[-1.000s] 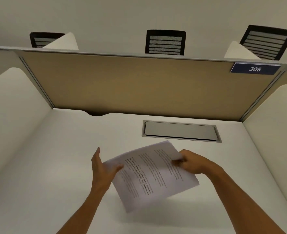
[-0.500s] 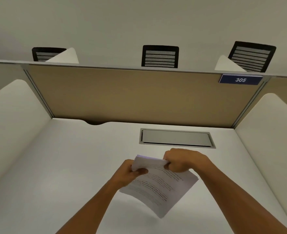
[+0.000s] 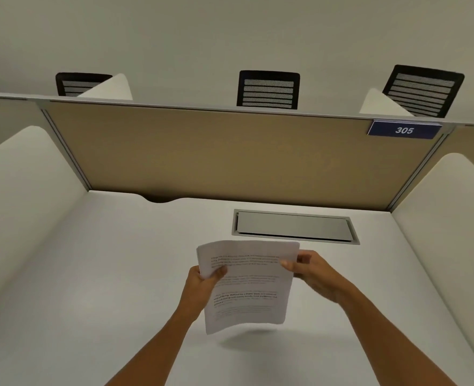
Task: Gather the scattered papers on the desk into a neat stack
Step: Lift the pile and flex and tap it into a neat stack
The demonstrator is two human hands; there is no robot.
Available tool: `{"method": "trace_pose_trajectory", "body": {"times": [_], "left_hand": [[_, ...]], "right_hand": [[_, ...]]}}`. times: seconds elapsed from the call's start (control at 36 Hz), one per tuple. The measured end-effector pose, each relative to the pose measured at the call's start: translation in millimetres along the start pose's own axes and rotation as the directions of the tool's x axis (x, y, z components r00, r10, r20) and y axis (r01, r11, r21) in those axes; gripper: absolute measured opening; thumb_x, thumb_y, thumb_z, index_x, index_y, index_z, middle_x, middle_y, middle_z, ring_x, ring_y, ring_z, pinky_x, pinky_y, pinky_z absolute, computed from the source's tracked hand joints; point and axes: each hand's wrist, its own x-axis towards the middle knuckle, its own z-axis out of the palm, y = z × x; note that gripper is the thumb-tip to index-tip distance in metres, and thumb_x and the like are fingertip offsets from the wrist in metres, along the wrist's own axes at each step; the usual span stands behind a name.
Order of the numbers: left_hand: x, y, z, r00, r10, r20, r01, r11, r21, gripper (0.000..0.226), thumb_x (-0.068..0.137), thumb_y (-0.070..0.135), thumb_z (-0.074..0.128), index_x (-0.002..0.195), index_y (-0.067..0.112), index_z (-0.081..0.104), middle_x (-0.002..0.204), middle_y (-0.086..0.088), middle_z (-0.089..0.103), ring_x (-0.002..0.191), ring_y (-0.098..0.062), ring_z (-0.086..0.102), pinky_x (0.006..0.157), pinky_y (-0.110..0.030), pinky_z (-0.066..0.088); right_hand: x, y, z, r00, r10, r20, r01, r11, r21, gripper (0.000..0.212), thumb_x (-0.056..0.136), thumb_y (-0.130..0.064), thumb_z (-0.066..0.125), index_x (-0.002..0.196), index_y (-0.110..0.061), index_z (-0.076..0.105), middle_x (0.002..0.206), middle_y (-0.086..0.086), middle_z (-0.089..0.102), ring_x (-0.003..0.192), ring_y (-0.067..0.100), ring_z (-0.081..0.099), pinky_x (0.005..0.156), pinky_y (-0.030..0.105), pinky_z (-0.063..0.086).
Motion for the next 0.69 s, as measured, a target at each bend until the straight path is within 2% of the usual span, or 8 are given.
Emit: {"method": "trace_pose_trajectory", "body": {"times": [0.08,0.14,0.19,0.31,0.42,0.53,0.69], "left_hand": [[0.5,-1.4,0.7,1.000,-0.001,-0.020,0.001,1.000,-0.005,0.035,0.071,0.046,0.073,0.097,0.023,0.073,0.088,0.000,0.078,0.077,-0.023,0.075,0.069,-0.038,0.062],[-0.1,-0.3,1.7,1.000,0.002,-0.013,-0.002,1.000,-0.007,0.027,0.071,0.045,0.072,0.093,0.029,0.075,0.087,0.001,0.078,0.077,-0.023,0.075,0.066,-0.035,0.061],[-1.3,1.0,2.8,1.000,0.006,0.018,-0.006,1.000,-0.013,0.018,0.073,0.041,0.072,0.089,0.036,0.076,0.088,0.002,0.078,0.079,-0.021,0.075,0.065,-0.032,0.060],[-3.4,-0.8,0.8,0.998,-0.003,0.055,0.003,1.000,-0.007,0.020,0.072,0.039,0.075,0.091,0.039,0.076,0.092,0.003,0.078,0.085,-0.019,0.074,0.066,-0.026,0.058],[-1.9,-6.2,-2.0,0.996,-0.003,0.091,0.002,1.000,0.002,0.031,0.067,0.037,0.081,0.097,0.033,0.076,0.098,0.000,0.077,0.090,-0.020,0.073,0.077,-0.035,0.060],[0.1,-13.7,-1.3,0.997,-0.033,0.066,0.031,0.999,0.025,0.046,0.062,0.038,0.084,0.105,0.025,0.073,0.099,-0.001,0.077,0.092,-0.024,0.072,0.080,-0.046,0.061],[0.0,-19.6,4.0,0.998,-0.040,0.046,0.039,0.999,0.017,0.045,0.064,0.034,0.083,0.106,0.021,0.073,0.098,-0.003,0.077,0.090,-0.025,0.073,0.080,-0.051,0.060]], "right_hand": [[0.7,19.0,11.5,1.000,0.018,-0.018,-0.016,0.997,0.073,0.038,0.080,-0.033,0.079,0.116,-0.023,0.073,0.119,0.008,0.073,0.111,0.029,0.069,0.090,0.038,0.059],[1.5,26.9,20.7,0.999,0.010,-0.036,-0.007,0.998,0.067,0.034,0.081,-0.030,0.078,0.115,-0.027,0.074,0.116,0.006,0.074,0.107,0.027,0.070,0.087,0.038,0.060],[2.9,33.0,28.5,0.997,-0.003,-0.081,0.007,0.999,0.053,0.034,0.080,-0.032,0.077,0.114,-0.032,0.073,0.114,0.003,0.075,0.104,0.023,0.071,0.084,0.035,0.060],[4.6,43.4,37.6,0.984,-0.007,-0.180,0.015,0.999,0.042,0.030,0.080,-0.038,0.075,0.110,-0.036,0.072,0.109,-0.001,0.076,0.101,0.019,0.072,0.083,0.034,0.060],[2.6,50.7,44.1,0.979,-0.014,-0.205,0.021,0.999,0.034,0.025,0.083,-0.034,0.072,0.107,-0.040,0.072,0.105,-0.004,0.076,0.098,0.014,0.072,0.077,0.029,0.060],[0.7,57.2,47.6,0.970,0.002,-0.243,0.007,0.999,0.034,0.024,0.082,-0.038,0.074,0.105,-0.044,0.072,0.105,-0.007,0.076,0.097,0.011,0.072,0.077,0.028,0.060],[-1.1,60.2,51.2,0.962,0.013,-0.274,0.008,0.997,0.074,0.022,0.081,-0.042,0.073,0.103,-0.044,0.073,0.104,-0.007,0.077,0.095,0.010,0.073,0.071,0.021,0.058]]}}
